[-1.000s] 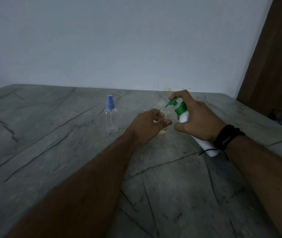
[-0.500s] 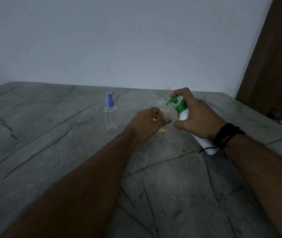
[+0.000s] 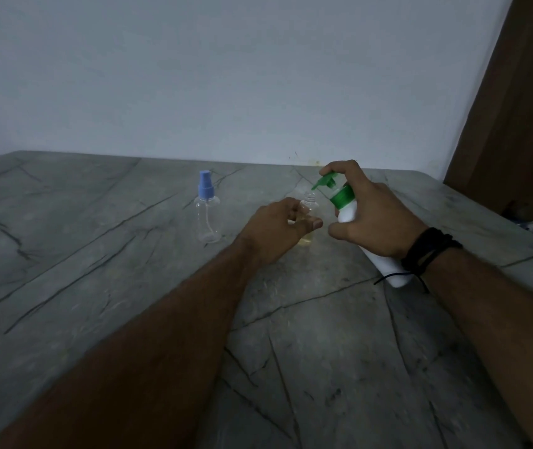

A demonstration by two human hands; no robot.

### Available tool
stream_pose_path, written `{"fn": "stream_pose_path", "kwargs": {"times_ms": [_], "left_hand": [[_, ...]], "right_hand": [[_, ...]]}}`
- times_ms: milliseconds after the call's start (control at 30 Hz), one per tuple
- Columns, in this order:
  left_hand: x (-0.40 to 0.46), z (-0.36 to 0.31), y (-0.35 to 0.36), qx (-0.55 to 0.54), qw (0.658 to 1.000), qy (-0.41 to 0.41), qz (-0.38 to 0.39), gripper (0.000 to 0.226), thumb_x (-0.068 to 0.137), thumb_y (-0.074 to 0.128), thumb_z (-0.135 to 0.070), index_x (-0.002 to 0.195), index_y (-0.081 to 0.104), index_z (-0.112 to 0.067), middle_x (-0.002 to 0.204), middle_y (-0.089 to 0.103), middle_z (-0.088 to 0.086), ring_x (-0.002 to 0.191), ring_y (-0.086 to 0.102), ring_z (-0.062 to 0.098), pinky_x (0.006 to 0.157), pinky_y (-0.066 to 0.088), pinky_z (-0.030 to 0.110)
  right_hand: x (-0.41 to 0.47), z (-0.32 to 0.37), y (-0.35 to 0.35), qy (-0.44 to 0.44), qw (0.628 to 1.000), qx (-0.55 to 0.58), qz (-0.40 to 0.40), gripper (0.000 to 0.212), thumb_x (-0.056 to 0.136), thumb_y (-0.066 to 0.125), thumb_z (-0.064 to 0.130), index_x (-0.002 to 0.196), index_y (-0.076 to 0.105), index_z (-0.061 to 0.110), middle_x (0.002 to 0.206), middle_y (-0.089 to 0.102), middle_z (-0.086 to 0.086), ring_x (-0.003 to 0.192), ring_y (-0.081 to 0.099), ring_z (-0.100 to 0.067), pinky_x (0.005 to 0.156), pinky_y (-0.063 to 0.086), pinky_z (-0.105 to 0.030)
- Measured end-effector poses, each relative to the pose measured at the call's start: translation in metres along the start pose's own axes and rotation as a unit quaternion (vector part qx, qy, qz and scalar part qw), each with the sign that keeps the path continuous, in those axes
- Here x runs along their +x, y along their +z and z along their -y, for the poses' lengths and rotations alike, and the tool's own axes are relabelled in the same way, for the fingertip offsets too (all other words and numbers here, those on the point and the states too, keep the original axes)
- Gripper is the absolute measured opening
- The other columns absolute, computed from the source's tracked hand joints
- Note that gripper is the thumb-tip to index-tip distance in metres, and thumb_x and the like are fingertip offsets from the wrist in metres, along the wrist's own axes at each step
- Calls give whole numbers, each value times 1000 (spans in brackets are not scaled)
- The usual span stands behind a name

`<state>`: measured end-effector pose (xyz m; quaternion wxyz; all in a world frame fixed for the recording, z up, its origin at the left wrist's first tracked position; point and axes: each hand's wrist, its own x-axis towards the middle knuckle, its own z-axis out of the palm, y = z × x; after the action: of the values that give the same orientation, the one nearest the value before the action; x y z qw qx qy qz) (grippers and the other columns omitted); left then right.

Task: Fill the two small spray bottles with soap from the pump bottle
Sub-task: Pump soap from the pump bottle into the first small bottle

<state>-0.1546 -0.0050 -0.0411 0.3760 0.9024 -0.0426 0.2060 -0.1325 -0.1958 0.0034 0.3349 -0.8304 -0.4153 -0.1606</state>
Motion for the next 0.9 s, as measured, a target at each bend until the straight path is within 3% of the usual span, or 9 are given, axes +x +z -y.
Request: {"fn": "stream_pose_path", "kwargs": {"times_ms": [167,333,467,700,900], "left_hand": [[1,1,0,9,1000,4,2,47,82,62,-59,115,60,-25,112,65,-9,97,57,4,69,38,15],[0,0,0,-1,1000,3,1,45,82,63,-56,113,61,-24,110,66,-9,98,59,4,73,41,17],[0,0,0,-3,1000,6,2,47,82,63,-56,116,61,-23,113,66,-7,100,59,6,79,45,24],[-1,0,0,-2,1000,2,4,44,82,62,-57,112,61,-25,110,66,-9,98,58,5,72,41,20],[0,-1,0,-8,1000,-1,7,39,82,63,-58,109,60,-29,106,65,-12,96,58,3,67,36,13]], "right_hand": [[1,-1,0,2,1000,-1,0,68,71,75,11,128,43,29,79,62,7,65,61,-11,59,49,-29],[1,-1,0,0,1000,1,4,71,71,74,12,131,42,32,75,63,-1,63,61,-18,58,48,-32],[1,-1,0,-2,1000,8,2,68,70,75,9,127,44,29,74,61,10,62,60,-6,53,44,-16],[0,1,0,0,1000,-3,5,73,71,75,11,131,41,34,73,63,-3,63,62,-20,59,51,-38],[1,-1,-1,2,1000,5,6,72,72,75,11,131,41,34,74,64,-1,63,62,-19,59,50,-35]]}}
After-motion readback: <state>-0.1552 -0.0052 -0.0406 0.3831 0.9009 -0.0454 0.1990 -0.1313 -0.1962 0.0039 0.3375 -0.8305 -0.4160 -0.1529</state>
